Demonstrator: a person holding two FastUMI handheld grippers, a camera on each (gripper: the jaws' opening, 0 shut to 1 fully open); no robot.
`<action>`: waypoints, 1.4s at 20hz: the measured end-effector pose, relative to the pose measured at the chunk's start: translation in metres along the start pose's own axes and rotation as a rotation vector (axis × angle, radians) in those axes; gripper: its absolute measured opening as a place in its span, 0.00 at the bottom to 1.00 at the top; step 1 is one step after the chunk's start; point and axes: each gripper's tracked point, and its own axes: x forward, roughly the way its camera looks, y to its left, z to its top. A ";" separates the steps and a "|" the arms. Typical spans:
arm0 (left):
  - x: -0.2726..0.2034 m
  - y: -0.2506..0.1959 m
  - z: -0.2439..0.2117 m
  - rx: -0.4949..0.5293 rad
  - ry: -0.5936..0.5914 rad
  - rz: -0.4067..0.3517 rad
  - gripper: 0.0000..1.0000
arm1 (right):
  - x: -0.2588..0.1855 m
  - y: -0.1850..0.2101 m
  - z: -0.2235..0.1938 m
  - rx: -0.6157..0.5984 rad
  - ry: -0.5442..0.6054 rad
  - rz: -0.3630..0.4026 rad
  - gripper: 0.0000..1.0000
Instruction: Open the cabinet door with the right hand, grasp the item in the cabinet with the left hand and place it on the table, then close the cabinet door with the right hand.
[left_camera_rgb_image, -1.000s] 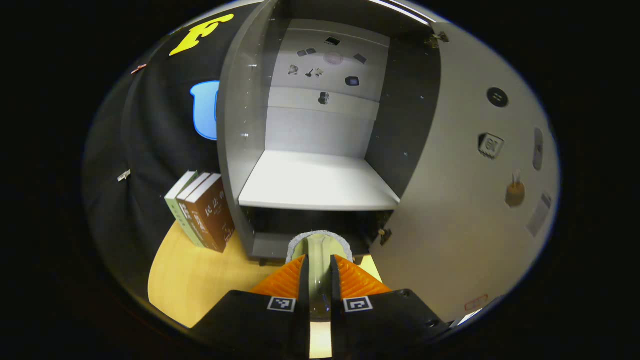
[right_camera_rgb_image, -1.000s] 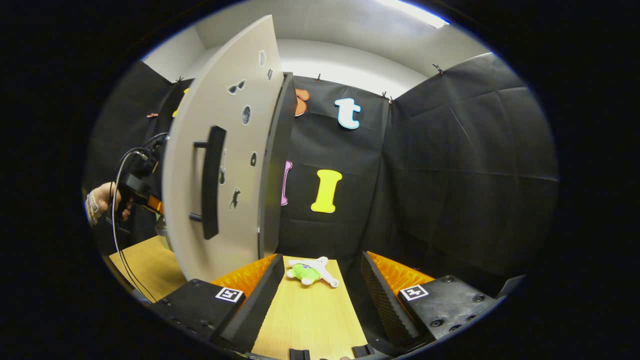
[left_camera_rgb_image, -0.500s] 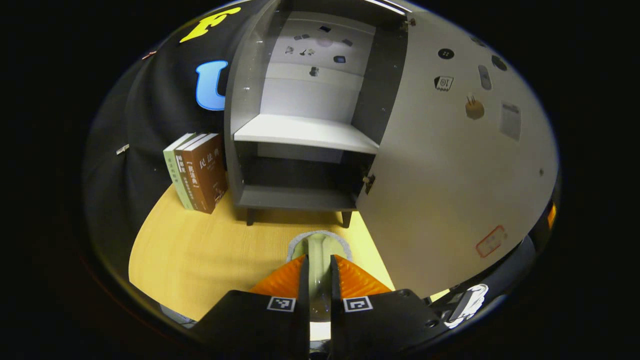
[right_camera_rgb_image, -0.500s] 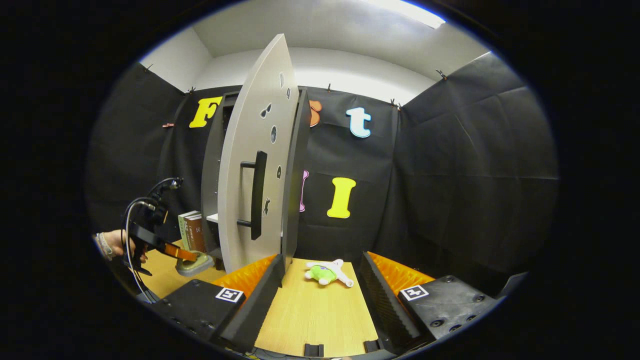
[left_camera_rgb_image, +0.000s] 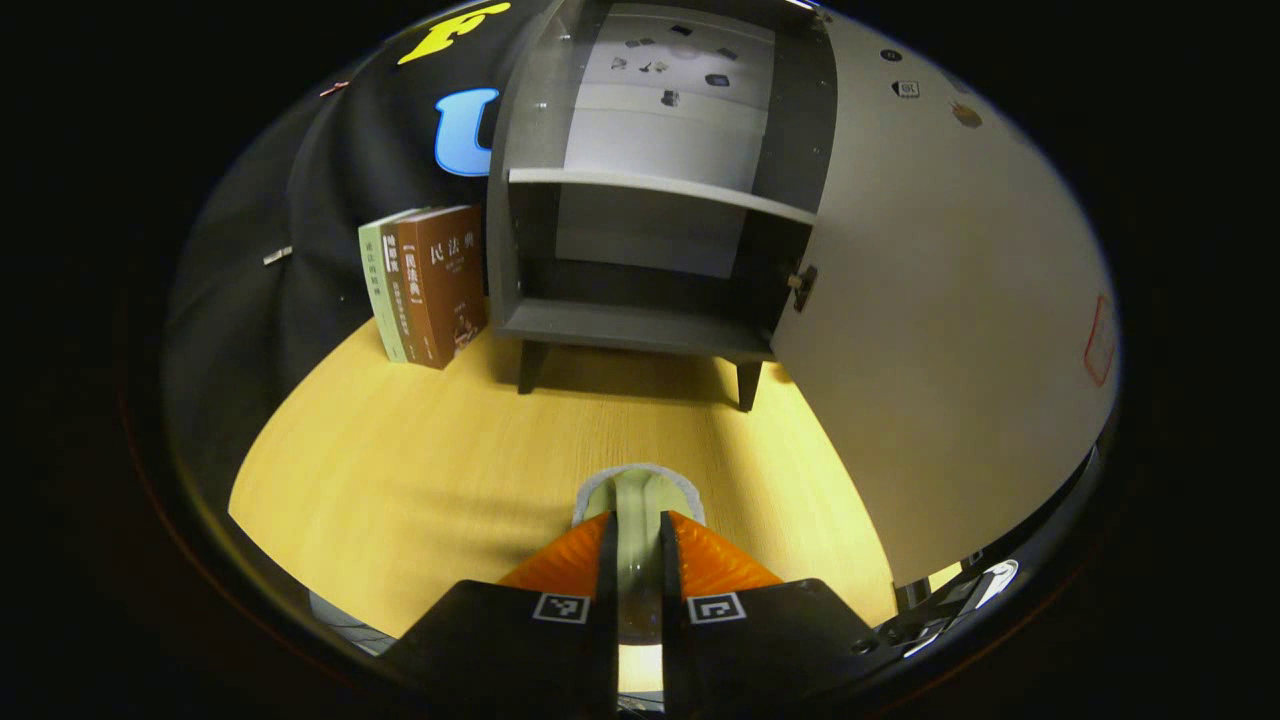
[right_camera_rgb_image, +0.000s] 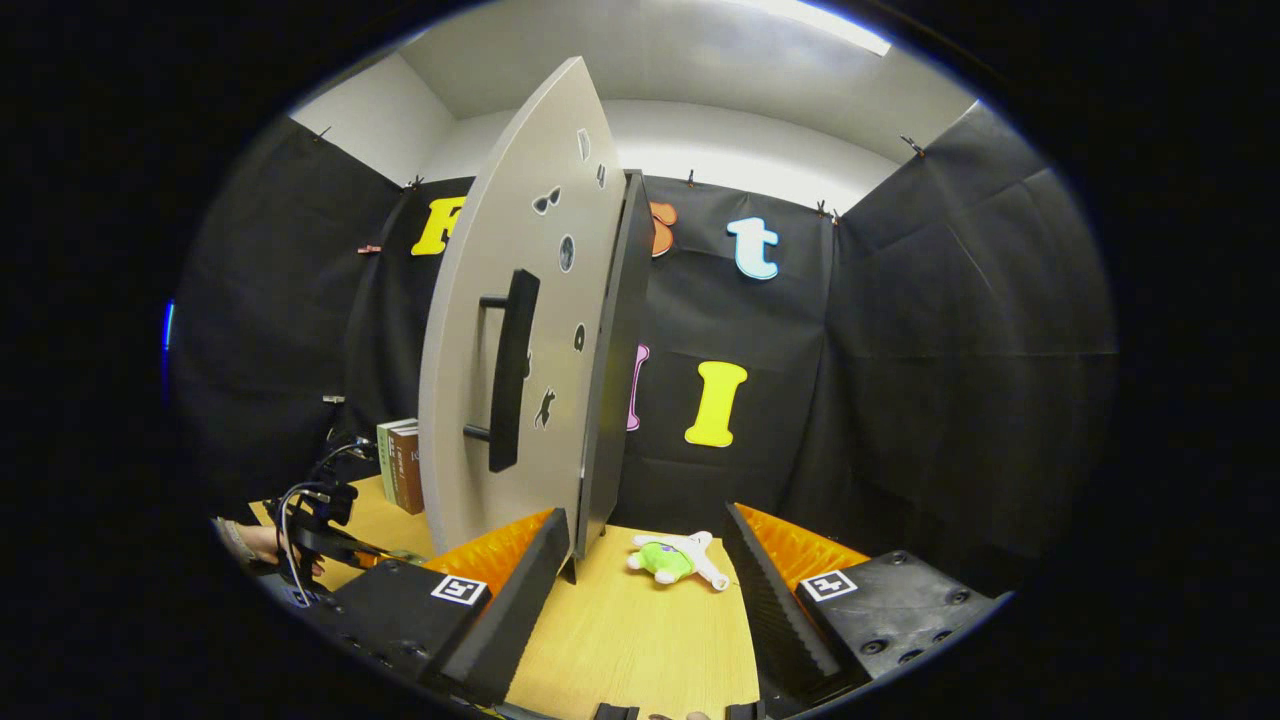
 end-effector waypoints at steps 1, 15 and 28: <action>0.008 0.000 -0.010 -0.001 0.007 -0.001 0.21 | 0.003 -0.002 -0.005 0.000 0.001 0.004 0.98; 0.059 -0.001 -0.072 0.056 0.055 0.048 0.40 | 0.017 -0.020 -0.039 0.000 0.027 0.046 0.98; -0.020 -0.019 -0.005 0.099 -0.055 -0.037 0.95 | 0.009 0.001 -0.004 0.068 0.005 0.083 0.98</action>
